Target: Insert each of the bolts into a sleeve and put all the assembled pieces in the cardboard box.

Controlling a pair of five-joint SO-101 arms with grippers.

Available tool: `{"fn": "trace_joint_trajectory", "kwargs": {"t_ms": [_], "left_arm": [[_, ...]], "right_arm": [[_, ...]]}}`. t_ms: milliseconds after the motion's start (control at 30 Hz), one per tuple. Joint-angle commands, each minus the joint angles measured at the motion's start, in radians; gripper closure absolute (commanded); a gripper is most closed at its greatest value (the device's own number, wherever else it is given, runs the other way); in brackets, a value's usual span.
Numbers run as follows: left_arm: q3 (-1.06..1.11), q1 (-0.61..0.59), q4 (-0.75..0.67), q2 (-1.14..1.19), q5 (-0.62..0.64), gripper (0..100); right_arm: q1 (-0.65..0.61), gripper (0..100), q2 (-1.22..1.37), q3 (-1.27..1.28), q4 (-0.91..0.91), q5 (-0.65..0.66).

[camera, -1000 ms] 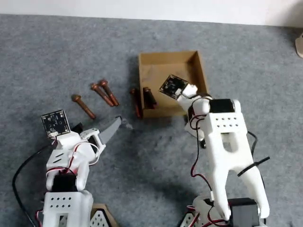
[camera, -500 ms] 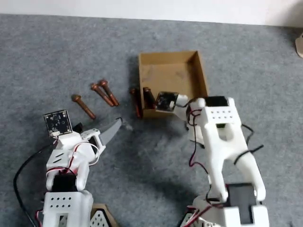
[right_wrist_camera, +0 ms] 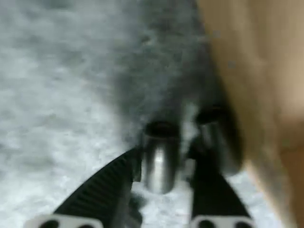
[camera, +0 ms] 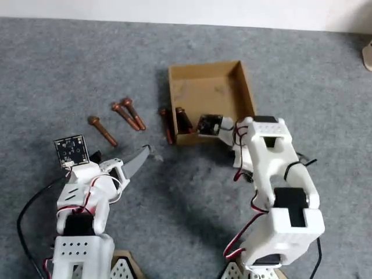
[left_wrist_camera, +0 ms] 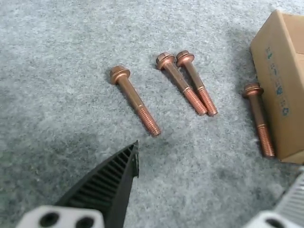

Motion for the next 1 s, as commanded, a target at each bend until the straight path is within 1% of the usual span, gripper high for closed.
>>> {"fn": "trace_joint_trajectory", "kwargs": {"t_ms": [0,133,300,433,500,633,733,833,900,967], "left_arm": [[-0.054,-0.012,0.0,-0.01,-0.021,55],[-0.054,-0.012,0.0,-0.01,-0.023,55],[-0.054,-0.013,0.003,-0.01,-0.023,55],[-0.062,-0.013,0.009,-0.01,-0.021,55],[-0.085,-0.008,0.06,-0.01,-0.023,55],[-0.185,-0.008,0.247,-0.005,-0.02,55],[-0.228,-0.008,0.302,-0.001,-0.02,55],[-0.263,-0.008,0.341,0.001,-0.02,55],[-0.297,-0.008,0.373,0.001,-0.02,55],[-0.325,-0.008,0.396,0.001,-0.018,55]], "right_arm": [[0.004,99.8,-0.015,0.008,-0.002,-0.089],[0.004,99.5,-0.186,0.021,0.001,-0.181],[-0.03,99.5,-0.4,0.117,0.081,-0.262],[-0.077,99.5,-0.516,0.208,0.076,-0.453],[-0.102,99.5,-0.552,0.26,0.025,-0.571],[-0.139,99.5,-0.605,0.387,-0.165,-0.79],[-0.179,99.5,-0.654,0.475,-0.28,-0.982],[-0.226,99.5,-0.719,0.576,-0.383,-1.14],[-0.265,99.5,-0.762,0.668,-0.479,-1.211],[-0.3,99.5,-0.803,0.751,-0.552,-1.223]]}}
